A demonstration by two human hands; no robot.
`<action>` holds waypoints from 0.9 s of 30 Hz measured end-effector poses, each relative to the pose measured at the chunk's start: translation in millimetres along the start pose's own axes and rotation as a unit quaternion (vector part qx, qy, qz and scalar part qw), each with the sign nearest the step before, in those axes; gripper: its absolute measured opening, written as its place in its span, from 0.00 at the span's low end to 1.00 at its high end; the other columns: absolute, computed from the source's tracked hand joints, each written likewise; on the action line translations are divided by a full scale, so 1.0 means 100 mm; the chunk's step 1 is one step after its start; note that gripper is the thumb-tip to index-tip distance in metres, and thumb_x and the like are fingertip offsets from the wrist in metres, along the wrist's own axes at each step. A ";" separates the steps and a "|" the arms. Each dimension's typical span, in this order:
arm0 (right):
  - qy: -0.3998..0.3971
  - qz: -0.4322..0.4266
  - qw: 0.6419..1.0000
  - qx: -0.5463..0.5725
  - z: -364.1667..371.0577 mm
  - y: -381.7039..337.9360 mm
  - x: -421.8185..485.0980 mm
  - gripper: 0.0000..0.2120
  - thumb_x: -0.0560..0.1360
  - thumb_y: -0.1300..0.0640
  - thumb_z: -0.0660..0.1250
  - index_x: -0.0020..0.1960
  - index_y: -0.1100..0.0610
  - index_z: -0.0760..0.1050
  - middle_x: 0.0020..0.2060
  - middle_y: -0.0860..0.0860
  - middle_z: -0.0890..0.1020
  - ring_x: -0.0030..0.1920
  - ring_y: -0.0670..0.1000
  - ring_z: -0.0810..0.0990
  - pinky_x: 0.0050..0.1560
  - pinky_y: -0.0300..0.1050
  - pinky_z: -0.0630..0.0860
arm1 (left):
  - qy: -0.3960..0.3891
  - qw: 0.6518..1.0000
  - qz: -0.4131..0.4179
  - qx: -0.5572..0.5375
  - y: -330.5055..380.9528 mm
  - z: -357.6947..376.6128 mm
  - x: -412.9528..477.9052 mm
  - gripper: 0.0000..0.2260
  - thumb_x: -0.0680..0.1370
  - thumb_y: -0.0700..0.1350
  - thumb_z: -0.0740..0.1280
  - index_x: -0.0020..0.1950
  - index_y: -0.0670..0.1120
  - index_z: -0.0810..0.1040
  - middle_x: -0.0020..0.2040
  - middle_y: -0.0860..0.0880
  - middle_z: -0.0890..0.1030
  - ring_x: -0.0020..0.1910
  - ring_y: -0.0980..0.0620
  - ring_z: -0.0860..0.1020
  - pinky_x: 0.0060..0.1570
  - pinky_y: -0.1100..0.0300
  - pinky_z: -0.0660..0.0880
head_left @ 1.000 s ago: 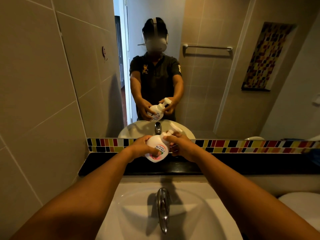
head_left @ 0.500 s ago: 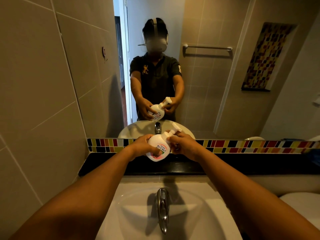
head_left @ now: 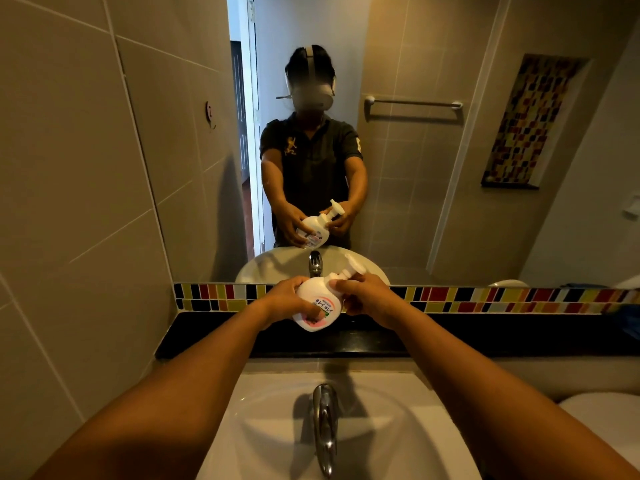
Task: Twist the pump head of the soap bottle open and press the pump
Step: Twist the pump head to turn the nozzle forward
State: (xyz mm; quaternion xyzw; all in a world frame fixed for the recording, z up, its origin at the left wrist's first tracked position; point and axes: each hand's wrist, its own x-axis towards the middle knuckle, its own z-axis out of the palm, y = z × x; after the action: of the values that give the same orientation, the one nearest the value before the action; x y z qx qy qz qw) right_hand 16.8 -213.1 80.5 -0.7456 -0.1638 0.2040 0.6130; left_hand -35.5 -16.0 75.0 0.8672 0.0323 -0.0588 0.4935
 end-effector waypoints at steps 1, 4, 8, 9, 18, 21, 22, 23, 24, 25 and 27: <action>0.007 -0.005 1.000 -0.005 0.01 0.00 0.00 0.21 0.74 0.47 0.71 0.61 0.59 0.76 0.47 0.57 0.84 0.45 0.53 0.82 0.45 0.45 0.77 | -0.001 1.000 0.000 0.000 0.00 0.01 0.00 0.27 0.67 0.43 0.77 0.63 0.50 0.72 0.60 0.46 0.79 0.57 0.46 0.79 0.56 0.51 0.80; 0.018 -0.007 1.000 -0.017 0.03 -0.02 0.01 0.24 0.74 0.43 0.70 0.60 0.60 0.76 0.44 0.56 0.83 0.42 0.52 0.81 0.42 0.44 0.77 | 0.001 1.000 -0.001 -0.006 0.02 0.03 0.01 0.26 0.66 0.43 0.78 0.61 0.51 0.72 0.59 0.47 0.80 0.57 0.46 0.79 0.56 0.50 0.80; -0.004 0.001 1.000 -0.009 -0.01 0.00 0.02 0.23 0.74 0.46 0.70 0.64 0.55 0.73 0.51 0.57 0.82 0.47 0.54 0.81 0.44 0.46 0.77 | 0.004 1.000 0.003 -0.007 0.03 0.00 0.02 0.26 0.67 0.42 0.77 0.62 0.50 0.72 0.59 0.46 0.80 0.57 0.46 0.79 0.54 0.53 0.79; -0.005 0.004 1.000 -0.001 -0.02 0.01 0.02 0.22 0.75 0.48 0.69 0.65 0.56 0.72 0.52 0.57 0.82 0.48 0.54 0.81 0.44 0.46 0.77 | 0.005 1.000 0.003 -0.007 0.02 0.00 0.02 0.27 0.67 0.42 0.77 0.63 0.49 0.73 0.59 0.46 0.80 0.57 0.46 0.79 0.54 0.52 0.79; 0.022 -0.003 0.999 -0.032 0.00 -0.03 0.01 0.24 0.73 0.41 0.69 0.60 0.58 0.75 0.45 0.55 0.83 0.41 0.52 0.81 0.41 0.44 0.77 | 0.003 1.000 -0.001 -0.003 0.03 0.04 0.05 0.28 0.66 0.44 0.78 0.64 0.49 0.72 0.60 0.46 0.80 0.57 0.46 0.79 0.54 0.52 0.80; -0.015 0.008 1.000 -0.021 -0.05 0.00 0.03 0.23 0.74 0.48 0.70 0.66 0.54 0.72 0.55 0.59 0.81 0.48 0.55 0.80 0.44 0.46 0.77 | 0.001 1.000 0.002 -0.006 0.02 0.01 0.05 0.28 0.66 0.43 0.78 0.64 0.49 0.72 0.60 0.45 0.80 0.57 0.46 0.79 0.53 0.53 0.80; -0.018 0.013 1.000 -0.013 -0.06 0.00 0.04 0.23 0.74 0.51 0.70 0.67 0.55 0.72 0.55 0.59 0.81 0.49 0.55 0.80 0.44 0.46 0.77 | 0.001 1.000 0.003 -0.007 0.01 0.00 0.05 0.28 0.66 0.43 0.78 0.64 0.49 0.72 0.60 0.46 0.79 0.57 0.46 0.79 0.53 0.53 0.80; -0.016 0.013 1.000 -0.008 -0.07 0.00 0.03 0.22 0.74 0.52 0.70 0.67 0.55 0.72 0.55 0.58 0.81 0.49 0.55 0.81 0.44 0.45 0.77 | 0.002 1.000 0.003 -0.006 0.01 0.00 0.05 0.28 0.67 0.42 0.77 0.64 0.49 0.72 0.60 0.46 0.79 0.57 0.46 0.79 0.52 0.54 0.80; -0.010 0.009 1.000 -0.008 -0.06 0.00 0.03 0.21 0.74 0.52 0.71 0.65 0.56 0.74 0.52 0.57 0.82 0.48 0.54 0.81 0.43 0.44 0.77 | 0.002 1.000 0.003 -0.006 0.01 0.01 0.05 0.28 0.67 0.42 0.77 0.64 0.49 0.72 0.59 0.46 0.79 0.57 0.46 0.79 0.52 0.54 0.79; 0.000 0.004 1.000 -0.011 -0.05 -0.01 0.02 0.19 0.74 0.51 0.71 0.63 0.57 0.75 0.50 0.56 0.83 0.46 0.53 0.82 0.42 0.43 0.77 | 0.002 1.000 0.002 -0.006 0.02 0.02 0.05 0.28 0.66 0.42 0.78 0.64 0.49 0.72 0.59 0.46 0.79 0.57 0.46 0.79 0.52 0.54 0.79; 0.021 -0.001 1.000 -0.018 -0.02 -0.02 0.01 0.19 0.74 0.48 0.71 0.60 0.58 0.76 0.46 0.55 0.83 0.43 0.51 0.82 0.40 0.41 0.77 | 0.002 1.000 0.001 -0.008 0.02 0.04 0.06 0.28 0.66 0.43 0.78 0.64 0.49 0.72 0.60 0.46 0.80 0.57 0.46 0.79 0.52 0.53 0.80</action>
State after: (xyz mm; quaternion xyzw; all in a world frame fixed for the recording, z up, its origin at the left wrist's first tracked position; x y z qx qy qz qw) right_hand 18.9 -214.3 82.7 -0.7601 -0.1553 0.1851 0.6032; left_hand -29.3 -20.7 73.4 0.8632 0.0325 -0.0562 0.5007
